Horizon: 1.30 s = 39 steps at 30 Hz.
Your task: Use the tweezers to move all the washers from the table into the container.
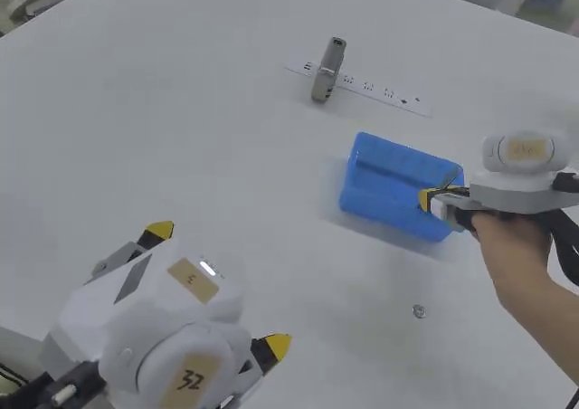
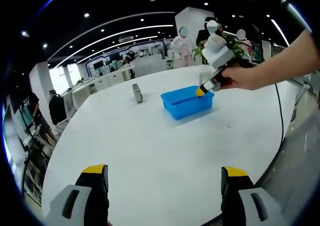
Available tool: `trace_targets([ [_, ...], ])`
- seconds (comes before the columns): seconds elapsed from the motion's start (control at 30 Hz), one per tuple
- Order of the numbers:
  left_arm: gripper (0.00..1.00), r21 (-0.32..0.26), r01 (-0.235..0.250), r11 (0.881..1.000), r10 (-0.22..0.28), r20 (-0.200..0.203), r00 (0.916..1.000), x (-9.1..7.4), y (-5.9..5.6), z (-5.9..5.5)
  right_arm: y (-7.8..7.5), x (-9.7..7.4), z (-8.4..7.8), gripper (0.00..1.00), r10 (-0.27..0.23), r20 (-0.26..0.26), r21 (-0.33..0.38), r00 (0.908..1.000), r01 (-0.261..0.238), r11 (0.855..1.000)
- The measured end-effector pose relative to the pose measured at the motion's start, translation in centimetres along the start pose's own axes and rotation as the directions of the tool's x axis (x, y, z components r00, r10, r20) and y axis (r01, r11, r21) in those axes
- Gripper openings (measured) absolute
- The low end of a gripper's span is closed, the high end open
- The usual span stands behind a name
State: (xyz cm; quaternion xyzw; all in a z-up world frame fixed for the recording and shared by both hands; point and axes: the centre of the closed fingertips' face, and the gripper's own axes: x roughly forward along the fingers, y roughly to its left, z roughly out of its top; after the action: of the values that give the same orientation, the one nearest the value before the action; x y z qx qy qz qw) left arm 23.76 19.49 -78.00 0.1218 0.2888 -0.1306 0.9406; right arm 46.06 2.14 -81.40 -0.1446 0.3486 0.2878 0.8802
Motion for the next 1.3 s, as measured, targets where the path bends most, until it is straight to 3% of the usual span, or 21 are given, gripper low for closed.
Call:
trace_targets([
  [0.13,0.96,-0.002,0.001,1.0,-0.001,0.0,1.0,0.0,0.0,0.0,0.3,0.3,-0.5,0.03,0.007,-0.018,0.001,0.9998,-0.007,1.0],
  [0.33,0.96,-0.004,-0.002,1.0,0.002,0.001,1.0,0.0,0.1,0.0,0.2,0.1,-0.2,0.03,-0.001,-0.006,0.0,1.0,0.001,1.0],
  [0.53,0.96,-0.005,-0.004,1.0,0.004,0.008,1.0,0.0,0.1,0.2,-0.2,-3.5,1.7,0.03,-0.015,0.101,0.026,0.9948,0.013,1.0],
  [0.77,0.96,-0.003,0.0,1.0,0.0,0.013,0.9999,0.0,0.0,0.2,0.7,-7.6,2.0,0.03,-0.033,0.182,0.09,0.9827,0.017,0.996],
  [0.9,0.96,-0.003,-0.001,1.0,0.001,0.015,0.9999,-0.1,0.1,0.3,1.6,-8.8,0.5,0.03,-0.03,0.18,0.102,0.9833,0.012,0.995],
  [1.3,0.96,0.0,0.001,1.0,-0.001,0.021,0.9998,-0.1,0.0,0.4,3.9,-10.6,-6.0,0.03,-0.032,0.093,0.16,0.9952,0.017,0.987],
])
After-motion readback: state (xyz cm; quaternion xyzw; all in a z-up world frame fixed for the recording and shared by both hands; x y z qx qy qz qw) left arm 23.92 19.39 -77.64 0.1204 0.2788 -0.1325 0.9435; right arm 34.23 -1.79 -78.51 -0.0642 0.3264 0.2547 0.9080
